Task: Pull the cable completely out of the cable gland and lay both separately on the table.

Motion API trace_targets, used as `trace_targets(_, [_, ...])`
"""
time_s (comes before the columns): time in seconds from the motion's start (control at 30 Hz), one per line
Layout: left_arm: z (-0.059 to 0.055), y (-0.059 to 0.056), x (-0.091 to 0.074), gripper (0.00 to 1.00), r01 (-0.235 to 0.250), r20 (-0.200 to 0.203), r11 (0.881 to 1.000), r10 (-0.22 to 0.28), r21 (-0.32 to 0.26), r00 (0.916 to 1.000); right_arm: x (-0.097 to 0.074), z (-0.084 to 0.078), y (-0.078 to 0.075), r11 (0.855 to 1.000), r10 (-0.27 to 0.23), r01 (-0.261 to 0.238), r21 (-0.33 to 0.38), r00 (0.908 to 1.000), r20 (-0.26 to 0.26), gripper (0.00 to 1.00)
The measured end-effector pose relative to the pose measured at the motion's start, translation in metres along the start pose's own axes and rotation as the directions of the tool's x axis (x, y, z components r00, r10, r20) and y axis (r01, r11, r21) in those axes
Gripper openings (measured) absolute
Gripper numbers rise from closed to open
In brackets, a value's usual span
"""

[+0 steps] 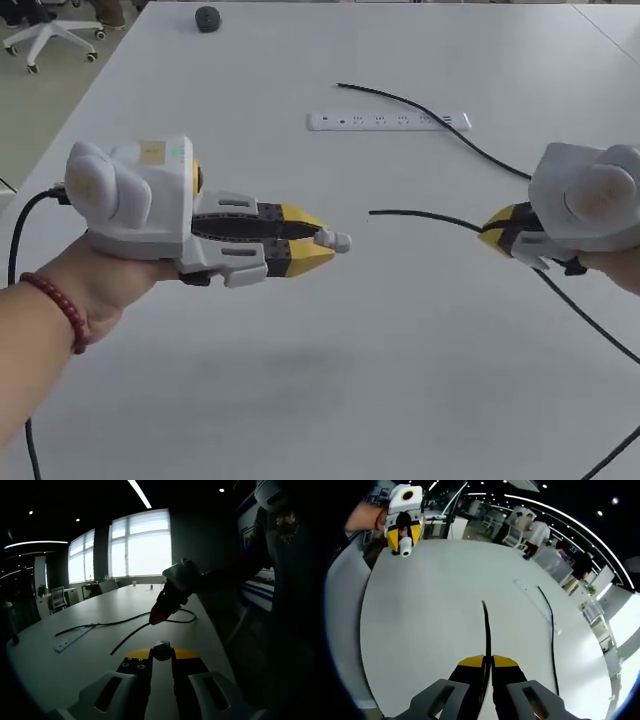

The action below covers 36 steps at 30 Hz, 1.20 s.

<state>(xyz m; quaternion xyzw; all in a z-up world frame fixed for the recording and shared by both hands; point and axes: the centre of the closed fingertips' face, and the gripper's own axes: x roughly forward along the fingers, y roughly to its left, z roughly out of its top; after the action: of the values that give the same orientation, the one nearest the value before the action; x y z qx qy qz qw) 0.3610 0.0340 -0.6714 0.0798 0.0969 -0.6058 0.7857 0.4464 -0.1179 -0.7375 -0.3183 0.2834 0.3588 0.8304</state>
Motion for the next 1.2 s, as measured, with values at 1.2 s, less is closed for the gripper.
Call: trace_targets(1.2, [-0.021,0.022,0.015,0.16,0.018,0.029,0.999,-0.017,-0.027,0.9994,0.154,0.019,-0.059,0.991,0.075,-0.061,0.116,0.9904,-0.116,0.00])
